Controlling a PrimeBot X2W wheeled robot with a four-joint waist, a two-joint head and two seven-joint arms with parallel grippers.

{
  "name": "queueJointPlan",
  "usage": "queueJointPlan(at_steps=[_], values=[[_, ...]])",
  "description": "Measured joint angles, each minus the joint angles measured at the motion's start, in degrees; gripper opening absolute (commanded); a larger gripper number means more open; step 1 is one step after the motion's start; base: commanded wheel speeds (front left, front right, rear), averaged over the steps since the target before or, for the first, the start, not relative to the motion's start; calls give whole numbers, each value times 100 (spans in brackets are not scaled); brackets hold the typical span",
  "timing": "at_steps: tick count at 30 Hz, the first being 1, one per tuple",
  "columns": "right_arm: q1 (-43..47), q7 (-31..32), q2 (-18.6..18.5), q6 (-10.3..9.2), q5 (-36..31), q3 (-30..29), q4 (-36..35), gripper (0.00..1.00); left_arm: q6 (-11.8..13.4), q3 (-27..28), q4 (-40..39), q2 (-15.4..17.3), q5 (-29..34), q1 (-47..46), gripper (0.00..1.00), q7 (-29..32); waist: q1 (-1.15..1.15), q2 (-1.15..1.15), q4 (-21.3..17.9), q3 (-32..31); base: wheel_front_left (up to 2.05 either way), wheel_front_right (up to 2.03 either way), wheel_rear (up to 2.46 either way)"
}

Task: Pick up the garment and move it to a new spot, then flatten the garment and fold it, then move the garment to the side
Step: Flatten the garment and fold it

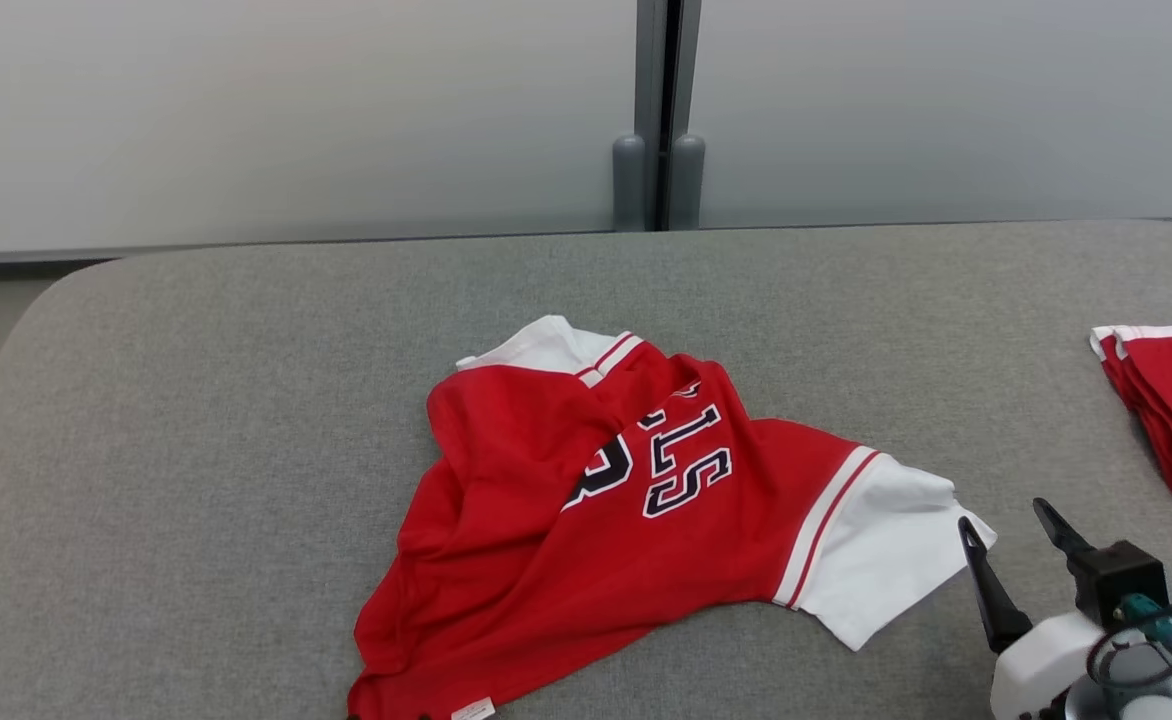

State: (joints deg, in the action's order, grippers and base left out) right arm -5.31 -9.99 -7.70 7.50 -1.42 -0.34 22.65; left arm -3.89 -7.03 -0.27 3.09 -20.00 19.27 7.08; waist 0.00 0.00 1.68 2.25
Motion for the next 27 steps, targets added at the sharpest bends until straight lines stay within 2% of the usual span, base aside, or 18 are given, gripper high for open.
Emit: queueJointPlan(at_steps=[7, 17, 23, 24, 25, 26, 27], values=[[-801, 648, -334, 0, -64, 408, 1072, 100, 142, -261, -341, -10, -123, -14, 100, 738, 0, 0, 189, 526, 0, 0, 0], [-1426, 600, -543, 1, -3, 472, 1709, 100, 222, -356, -253, -9, -190, -234, 100, 758, 0, 0, 452, 1016, 0, 0, 0], [-1578, 592, -570, 0, 226, 758, 1900, 100, 204, -433, -131, -5, -327, -308, 100, 789, 0, 0, 461, 1083, 0, 0, 0], [-1588, 592, -571, 0, 303, 834, 1923, 100, 193, -443, -115, 1, -328, -317, 97, 794, 0, 0, 462, 1083, 0, 0, 0], [-1589, 594, -571, 0, 372, 921, 1939, 100, 193, -453, -97, 0, -330, -326, 89, 793, 0, 0, 464, 1080, 0, 0, 0], [-1590, 615, -573, 0, 470, 1013, 1952, 100, 191, -461, -73, 1, -339, -336, 73, 784, 0, 0, 466, 1074, 0, 0, 0], [-1590, 622, -583, -2, 566, 1128, 1956, 73, 180, -476, -45, 4, -391, -339, 47, 786, 0, 0, 467, 1063, 0, 0, 0]])
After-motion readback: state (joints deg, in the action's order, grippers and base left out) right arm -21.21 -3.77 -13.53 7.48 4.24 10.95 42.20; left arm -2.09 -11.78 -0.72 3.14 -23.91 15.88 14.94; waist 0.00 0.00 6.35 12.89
